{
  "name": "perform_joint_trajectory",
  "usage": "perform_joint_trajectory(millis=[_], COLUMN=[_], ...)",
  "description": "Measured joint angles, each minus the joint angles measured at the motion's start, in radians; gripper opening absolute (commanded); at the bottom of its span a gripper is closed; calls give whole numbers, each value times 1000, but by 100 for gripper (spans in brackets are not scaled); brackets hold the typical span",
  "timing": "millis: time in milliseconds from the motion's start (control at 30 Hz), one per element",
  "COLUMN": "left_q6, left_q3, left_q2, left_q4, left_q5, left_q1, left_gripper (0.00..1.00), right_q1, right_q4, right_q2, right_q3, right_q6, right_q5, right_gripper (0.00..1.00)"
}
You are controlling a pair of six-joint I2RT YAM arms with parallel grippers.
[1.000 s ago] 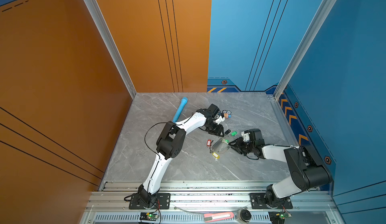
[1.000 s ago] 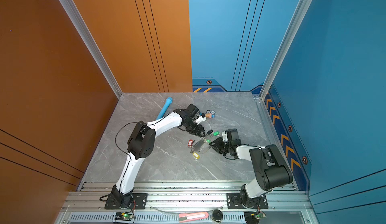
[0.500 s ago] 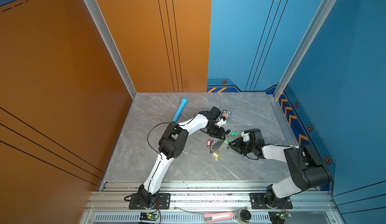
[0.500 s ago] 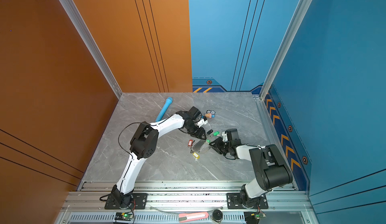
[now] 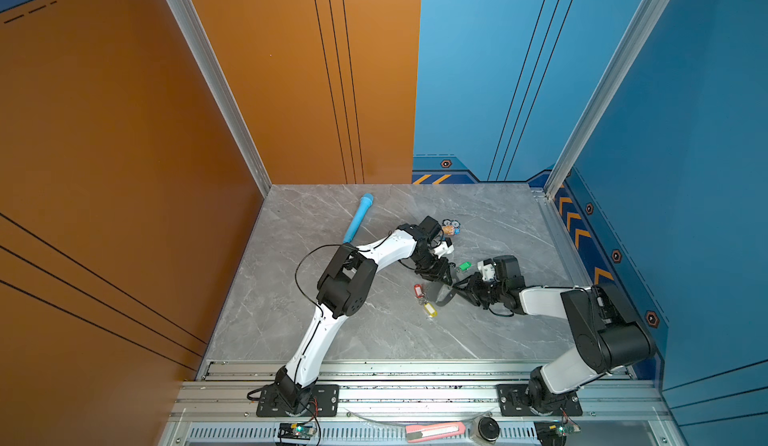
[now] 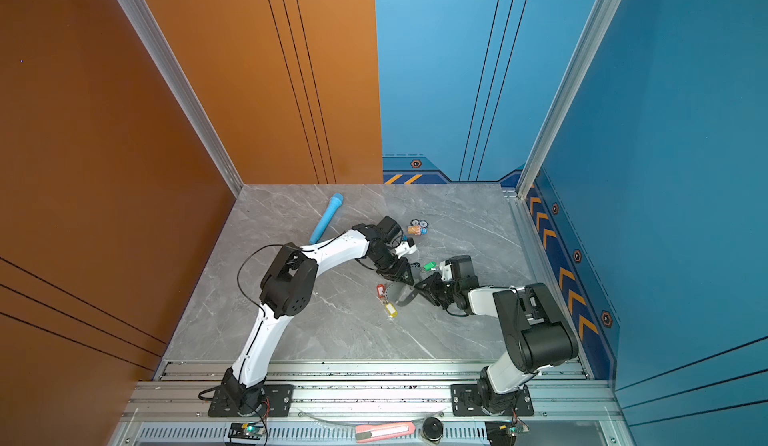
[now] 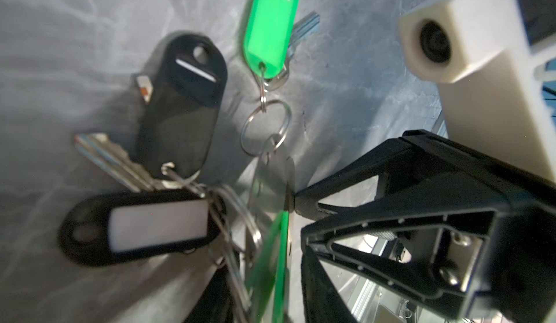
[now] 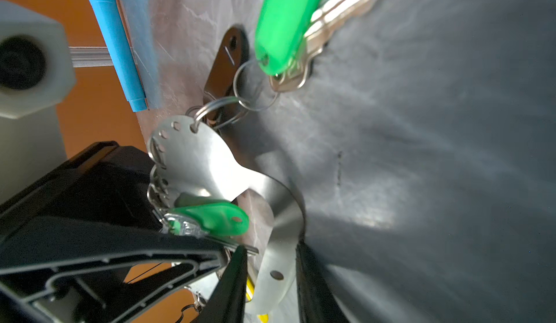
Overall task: Remove the keys from the keyring
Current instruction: 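Lift the steel key holder off the table with both grippers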
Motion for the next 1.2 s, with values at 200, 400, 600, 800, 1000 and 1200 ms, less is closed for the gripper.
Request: perform_joint_trajectory(millis=[200, 400, 600, 800, 1000, 1200], left_q6=[-22, -26, -61, -157, -332, -513], left_q3=[0, 1, 34, 90, 91, 91], left_q2=[-13, -21, -44, -121, -228, -285], left_q4=[0, -4, -10, 42, 223, 433], left_q5=[43, 43, 41, 34, 23, 29], left_q1=[12, 19, 50, 79, 92, 98], left_gripper=[6, 3, 3, 3, 4, 4], right_q1=[0, -8, -56, -84, -85, -74], right_q4=[-46, -119, -209, -215, -109, 45], right_q2=[-11, -56, -215, -386, -438, -438], right_q3=[13, 27, 61, 84, 91, 124], right_q6=[-26, -50, -87, -83, 15, 153], right_q5=[4, 4, -1, -31, -56, -70], right_gripper=[31, 45, 59, 65, 66, 64])
